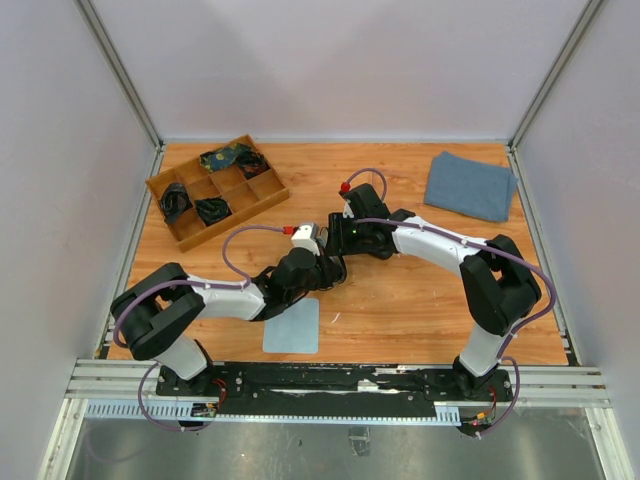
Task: Organize the sunglasses
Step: Place the sunglasses in the sunglasses case.
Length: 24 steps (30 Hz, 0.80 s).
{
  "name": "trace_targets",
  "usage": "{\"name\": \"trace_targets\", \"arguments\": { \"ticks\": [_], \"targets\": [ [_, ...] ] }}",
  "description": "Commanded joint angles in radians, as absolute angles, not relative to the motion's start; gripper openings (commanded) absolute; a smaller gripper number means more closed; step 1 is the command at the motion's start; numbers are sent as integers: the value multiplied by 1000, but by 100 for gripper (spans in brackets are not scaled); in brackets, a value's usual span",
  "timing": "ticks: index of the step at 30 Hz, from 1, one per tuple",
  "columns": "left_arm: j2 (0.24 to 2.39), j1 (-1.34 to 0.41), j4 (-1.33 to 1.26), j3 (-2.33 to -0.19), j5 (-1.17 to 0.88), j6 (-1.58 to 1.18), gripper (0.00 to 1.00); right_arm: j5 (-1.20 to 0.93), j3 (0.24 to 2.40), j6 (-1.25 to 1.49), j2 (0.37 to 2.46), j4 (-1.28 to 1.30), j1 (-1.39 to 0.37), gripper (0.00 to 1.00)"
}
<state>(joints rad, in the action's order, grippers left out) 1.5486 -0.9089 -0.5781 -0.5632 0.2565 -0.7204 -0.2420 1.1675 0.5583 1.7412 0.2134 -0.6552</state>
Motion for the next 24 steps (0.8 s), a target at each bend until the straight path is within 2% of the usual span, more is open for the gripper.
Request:
{"name": "trace_targets", "arguments": {
  "ticks": [1, 24],
  "targets": [
    [1561, -922, -569, -584, 287, -702, 7, -252, 1163, 574, 1736, 207, -650, 52],
    [1548, -927, -506, -609, 309, -676, 6, -252, 1166, 577, 1741, 207, -652, 52]
  ]
}}
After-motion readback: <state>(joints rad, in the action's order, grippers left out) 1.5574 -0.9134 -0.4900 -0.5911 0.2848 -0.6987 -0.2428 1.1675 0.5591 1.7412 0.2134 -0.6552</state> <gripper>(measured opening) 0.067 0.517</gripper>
